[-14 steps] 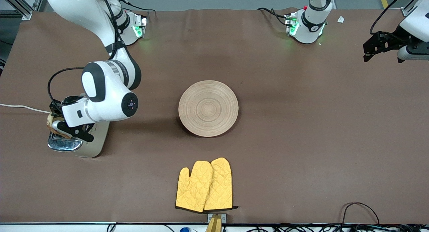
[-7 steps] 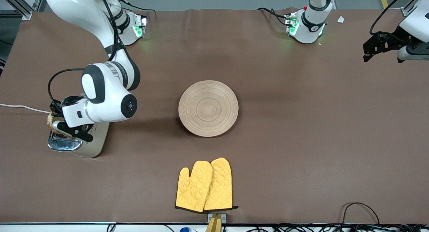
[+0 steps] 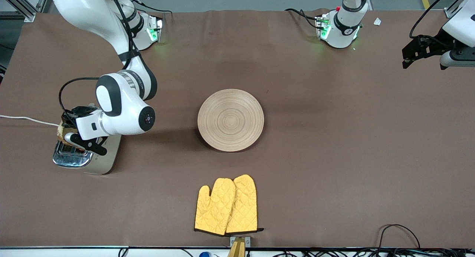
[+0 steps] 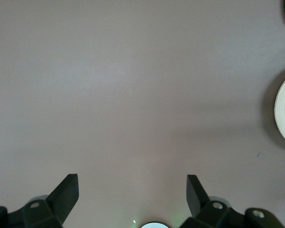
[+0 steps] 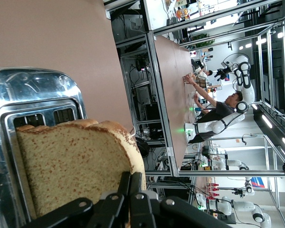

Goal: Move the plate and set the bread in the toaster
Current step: 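Lower the bread slice into the toaster slot with the right gripper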

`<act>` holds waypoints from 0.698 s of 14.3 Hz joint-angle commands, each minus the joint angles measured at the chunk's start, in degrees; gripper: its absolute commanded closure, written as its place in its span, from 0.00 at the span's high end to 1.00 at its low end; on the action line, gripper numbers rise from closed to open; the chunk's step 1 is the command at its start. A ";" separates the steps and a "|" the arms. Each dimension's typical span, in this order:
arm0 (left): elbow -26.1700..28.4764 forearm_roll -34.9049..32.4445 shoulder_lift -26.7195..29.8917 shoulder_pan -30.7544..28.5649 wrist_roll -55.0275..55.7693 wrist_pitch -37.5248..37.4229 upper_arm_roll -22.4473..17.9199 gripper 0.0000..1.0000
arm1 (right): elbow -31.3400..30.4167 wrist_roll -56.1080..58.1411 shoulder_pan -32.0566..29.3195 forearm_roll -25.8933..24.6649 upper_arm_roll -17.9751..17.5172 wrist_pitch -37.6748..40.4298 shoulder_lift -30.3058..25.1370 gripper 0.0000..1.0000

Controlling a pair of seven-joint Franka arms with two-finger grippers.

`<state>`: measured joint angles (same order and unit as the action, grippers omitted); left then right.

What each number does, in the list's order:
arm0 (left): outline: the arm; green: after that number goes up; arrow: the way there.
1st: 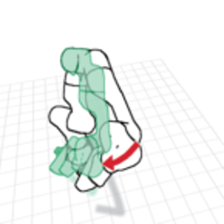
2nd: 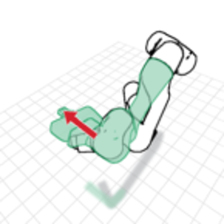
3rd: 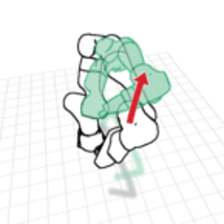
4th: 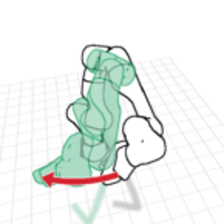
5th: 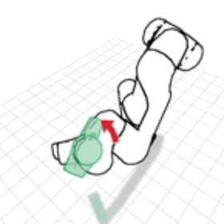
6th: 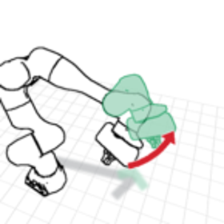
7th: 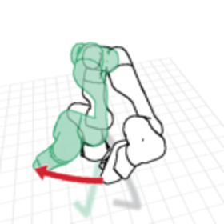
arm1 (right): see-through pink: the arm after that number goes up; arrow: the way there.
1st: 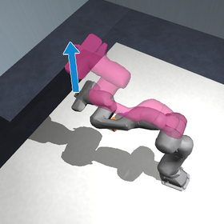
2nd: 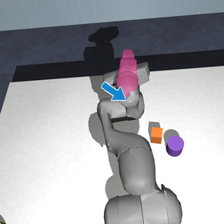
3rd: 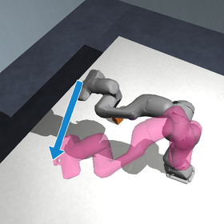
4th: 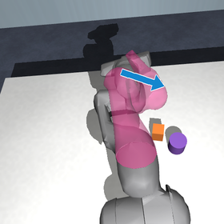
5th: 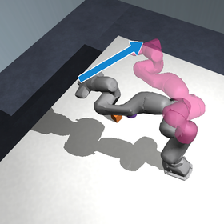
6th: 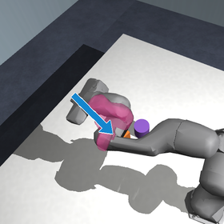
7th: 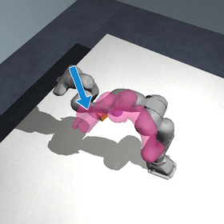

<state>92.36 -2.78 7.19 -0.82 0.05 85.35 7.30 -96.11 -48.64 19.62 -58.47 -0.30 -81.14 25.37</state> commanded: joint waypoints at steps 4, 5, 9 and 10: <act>-1.57 -0.91 -0.60 -0.15 -0.66 -1.07 0.08 1.00 | -2.41 -2.60 -1.86 -0.94 -0.76 -2.62 0.99 0.05; -1.57 -1.00 -0.68 -0.15 -0.66 -1.07 0.08 1.00 | -2.41 -2.95 -1.86 -0.94 -0.76 -2.36 1.70 0.05; -2.09 -0.39 -1.30 -0.24 -1.71 -1.07 0.08 1.00 | -4.08 -3.92 -1.86 -0.42 -0.84 -2.09 3.90 0.13; -2.09 -0.47 -1.47 -0.15 -2.32 -1.07 0.08 1.00 | -3.91 -3.83 -1.78 -0.33 -0.84 -1.92 3.81 0.29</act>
<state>92.25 -2.78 6.99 -0.82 -0.51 85.35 7.27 -99.06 -51.48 18.59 -58.44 -0.33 -83.27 29.88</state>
